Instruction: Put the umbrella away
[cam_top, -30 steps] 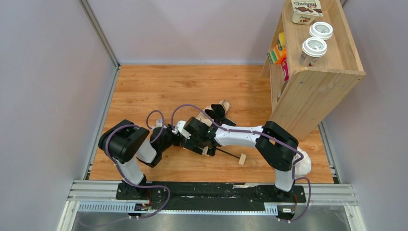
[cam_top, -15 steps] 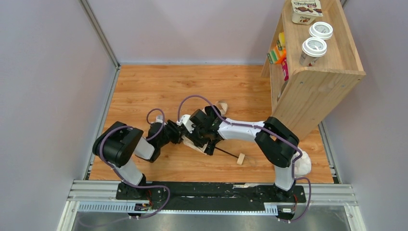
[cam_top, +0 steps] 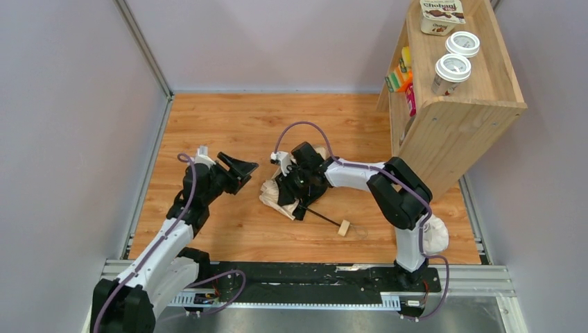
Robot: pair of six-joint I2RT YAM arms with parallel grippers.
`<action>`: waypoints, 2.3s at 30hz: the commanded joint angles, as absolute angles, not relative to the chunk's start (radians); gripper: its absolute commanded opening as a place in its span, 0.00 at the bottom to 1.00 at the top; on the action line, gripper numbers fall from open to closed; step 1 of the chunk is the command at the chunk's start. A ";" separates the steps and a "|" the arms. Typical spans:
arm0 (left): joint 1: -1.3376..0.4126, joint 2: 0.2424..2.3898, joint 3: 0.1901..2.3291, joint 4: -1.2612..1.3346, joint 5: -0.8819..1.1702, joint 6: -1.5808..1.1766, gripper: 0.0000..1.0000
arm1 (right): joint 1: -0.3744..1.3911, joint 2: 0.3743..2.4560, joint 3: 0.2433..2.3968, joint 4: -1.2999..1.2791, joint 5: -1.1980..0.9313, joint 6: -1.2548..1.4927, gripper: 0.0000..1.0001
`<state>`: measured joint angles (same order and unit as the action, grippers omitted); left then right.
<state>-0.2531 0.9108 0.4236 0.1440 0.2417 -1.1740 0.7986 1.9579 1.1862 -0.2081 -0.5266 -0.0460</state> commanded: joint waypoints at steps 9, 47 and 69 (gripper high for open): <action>-0.406 0.952 0.370 -0.008 0.140 -1.548 0.73 | 0.733 2.138 1.140 -0.410 -0.678 0.051 0.00; -0.495 1.583 0.457 0.290 0.044 -1.480 0.07 | 0.782 2.031 1.158 -0.440 -0.536 0.009 0.00; -0.523 1.417 0.488 -0.086 -0.025 -1.509 0.00 | 1.132 1.589 1.078 -0.289 0.224 -0.130 1.00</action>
<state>-0.5224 1.4158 0.4683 0.1501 0.0380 -1.5253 1.0412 1.5360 1.1248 -0.4000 -0.0292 -0.0330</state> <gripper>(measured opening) 0.357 0.998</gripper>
